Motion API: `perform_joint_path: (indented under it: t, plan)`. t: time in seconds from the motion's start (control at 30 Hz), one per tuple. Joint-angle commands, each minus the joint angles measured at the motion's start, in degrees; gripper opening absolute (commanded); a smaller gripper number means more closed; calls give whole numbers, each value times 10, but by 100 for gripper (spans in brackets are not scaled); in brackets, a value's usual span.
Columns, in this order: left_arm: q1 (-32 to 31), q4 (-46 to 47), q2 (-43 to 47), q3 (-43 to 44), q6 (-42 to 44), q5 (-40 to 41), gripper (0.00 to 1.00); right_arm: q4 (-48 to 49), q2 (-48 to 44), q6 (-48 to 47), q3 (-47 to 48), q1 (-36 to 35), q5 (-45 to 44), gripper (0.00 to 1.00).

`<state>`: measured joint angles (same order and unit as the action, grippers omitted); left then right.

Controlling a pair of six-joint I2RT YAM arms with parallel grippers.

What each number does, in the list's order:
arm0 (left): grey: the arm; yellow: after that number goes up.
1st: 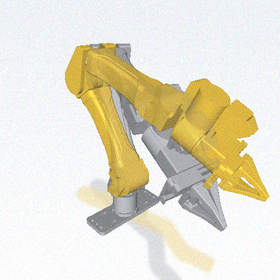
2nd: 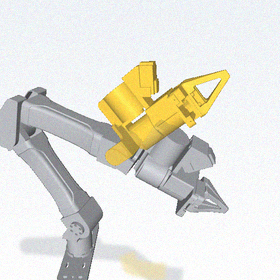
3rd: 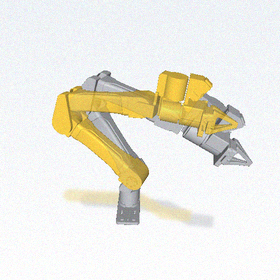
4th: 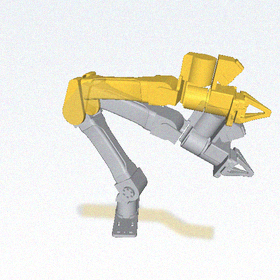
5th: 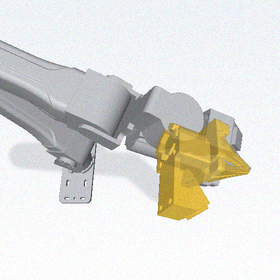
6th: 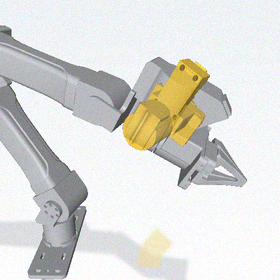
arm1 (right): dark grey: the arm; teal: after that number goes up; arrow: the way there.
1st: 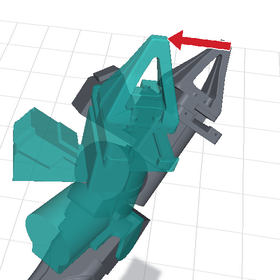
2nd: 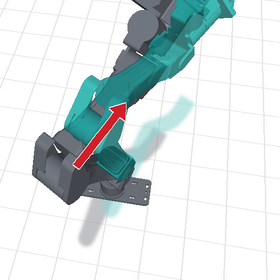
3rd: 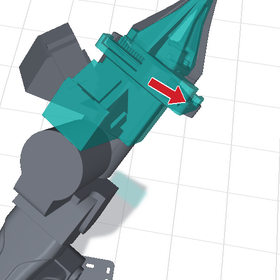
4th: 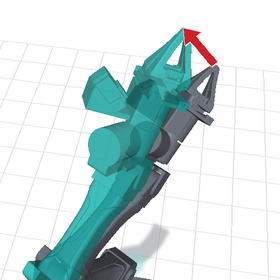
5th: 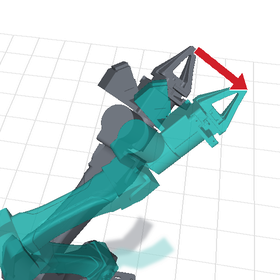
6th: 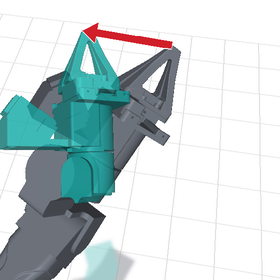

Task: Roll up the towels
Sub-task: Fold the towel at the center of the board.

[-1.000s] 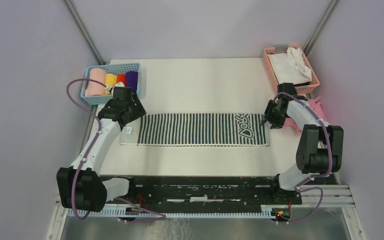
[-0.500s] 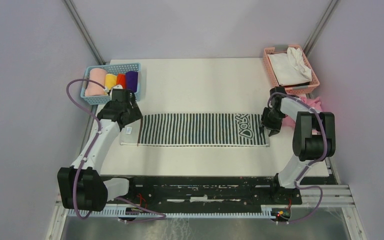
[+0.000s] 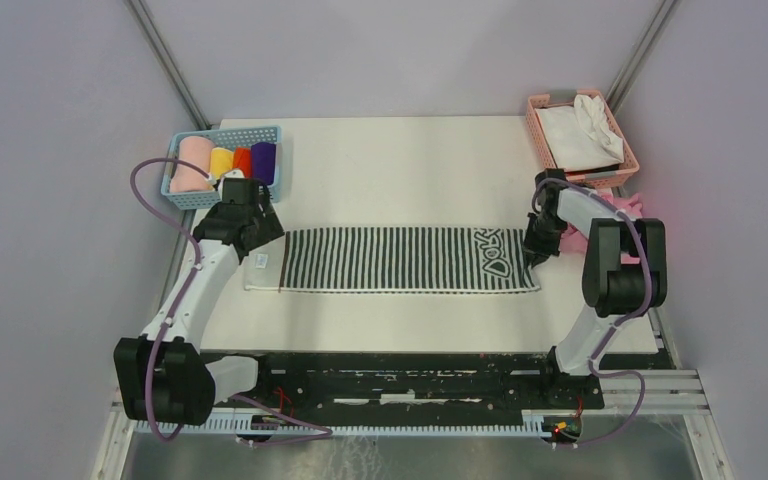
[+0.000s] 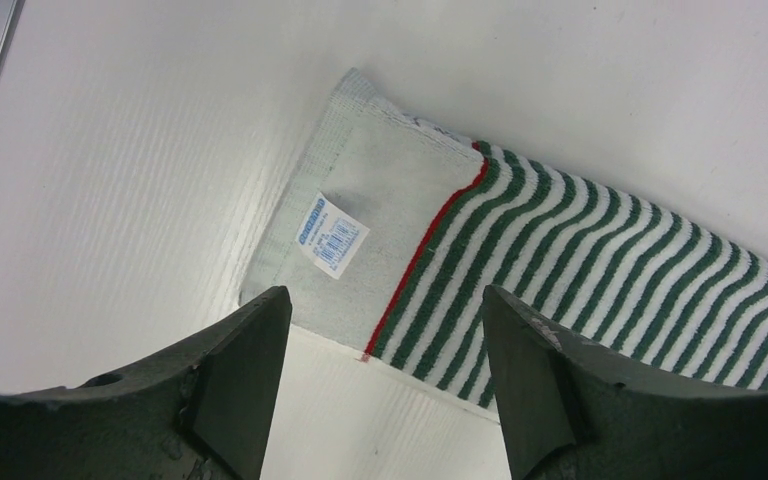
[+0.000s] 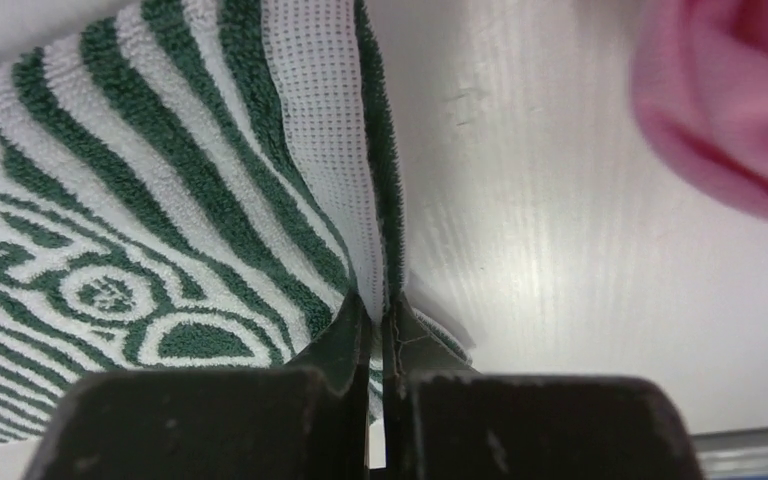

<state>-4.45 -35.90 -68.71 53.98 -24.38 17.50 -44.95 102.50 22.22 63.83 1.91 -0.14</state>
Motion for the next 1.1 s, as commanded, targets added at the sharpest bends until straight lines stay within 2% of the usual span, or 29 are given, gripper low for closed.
perform_joint_path:
  t: [0.0, 0.2, 0.33, 0.43, 0.5, 0.57, 0.7, 0.9, 1.07]
  plan:
    - [11, 12, 12, 0, 20, -6, 78, -56, -33, -9, 82, -1, -138, 0]
    - [29, 8, -2, 0, 12, -37, 78, -154, -38, -36, 236, -1, -251, 0]
    - [29, 4, -22, 0, 13, -89, 79, -169, -36, -40, 277, 0, -372, 0]
    - [29, 4, -44, -1, 6, -146, 81, -191, -19, -45, 317, -1, -415, 0]
    - [28, 16, -55, -9, -5, -197, 82, -196, -16, -53, 335, -2, -390, 0]
    - [27, 40, -63, -23, -26, -248, 83, -191, -23, -63, 340, -9, -329, 0]
    - [23, 99, -78, -56, -69, -331, 83, -191, -26, -77, 340, -54, -231, 1]
    - [-5, 162, -136, -68, -118, -369, 82, -192, -16, -53, 344, -145, -119, 0]
    - [-38, 210, -180, -82, -156, -353, 74, -184, 6, -24, 361, -220, -35, 1]
